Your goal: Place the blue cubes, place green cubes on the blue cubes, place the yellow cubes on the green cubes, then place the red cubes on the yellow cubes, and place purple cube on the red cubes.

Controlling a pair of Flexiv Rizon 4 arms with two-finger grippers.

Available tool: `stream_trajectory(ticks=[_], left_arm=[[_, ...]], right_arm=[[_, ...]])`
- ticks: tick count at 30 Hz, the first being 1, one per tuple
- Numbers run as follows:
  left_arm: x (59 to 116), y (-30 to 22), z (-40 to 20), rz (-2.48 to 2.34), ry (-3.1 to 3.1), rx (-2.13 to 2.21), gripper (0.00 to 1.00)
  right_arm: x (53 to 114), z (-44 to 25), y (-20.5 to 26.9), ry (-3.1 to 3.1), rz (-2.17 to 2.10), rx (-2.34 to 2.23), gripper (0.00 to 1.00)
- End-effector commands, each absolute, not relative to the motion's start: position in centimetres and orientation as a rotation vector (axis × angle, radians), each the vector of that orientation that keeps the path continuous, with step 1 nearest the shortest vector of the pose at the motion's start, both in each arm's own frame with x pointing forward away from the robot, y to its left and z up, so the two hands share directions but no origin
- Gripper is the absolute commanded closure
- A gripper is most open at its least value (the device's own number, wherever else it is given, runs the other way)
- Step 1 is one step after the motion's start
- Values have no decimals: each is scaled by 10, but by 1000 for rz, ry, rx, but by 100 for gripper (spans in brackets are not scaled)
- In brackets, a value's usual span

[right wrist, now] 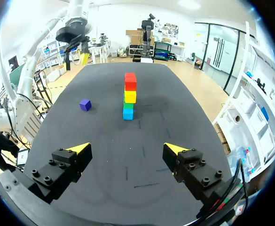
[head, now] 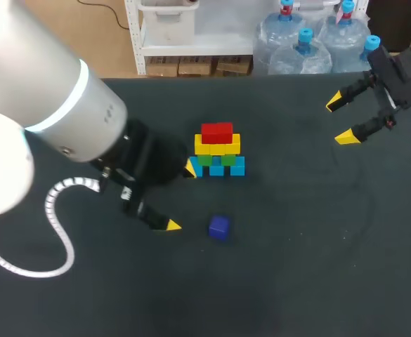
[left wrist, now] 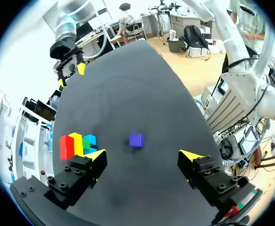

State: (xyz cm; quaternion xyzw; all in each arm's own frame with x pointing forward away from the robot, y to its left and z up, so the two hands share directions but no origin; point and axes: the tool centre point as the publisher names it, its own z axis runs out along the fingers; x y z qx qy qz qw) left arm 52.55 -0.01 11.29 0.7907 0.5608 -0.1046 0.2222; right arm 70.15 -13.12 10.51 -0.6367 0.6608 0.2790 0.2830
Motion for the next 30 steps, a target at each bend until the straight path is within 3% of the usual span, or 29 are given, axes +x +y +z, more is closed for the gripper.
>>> stream_trajectory(ticks=[1,15,30], left_arm=[[546,-37,73,-292,1564,2231,0],[563,-53,14,-271,1706,2275,0],[558,-38,-1,-266,1809,2266,0]], right_arm=[[702,105,-131,1768,747,-1704,0],[702,105,-131,1768,747,-1704,0],[702,105,-131,1768,747,-1704,0]])
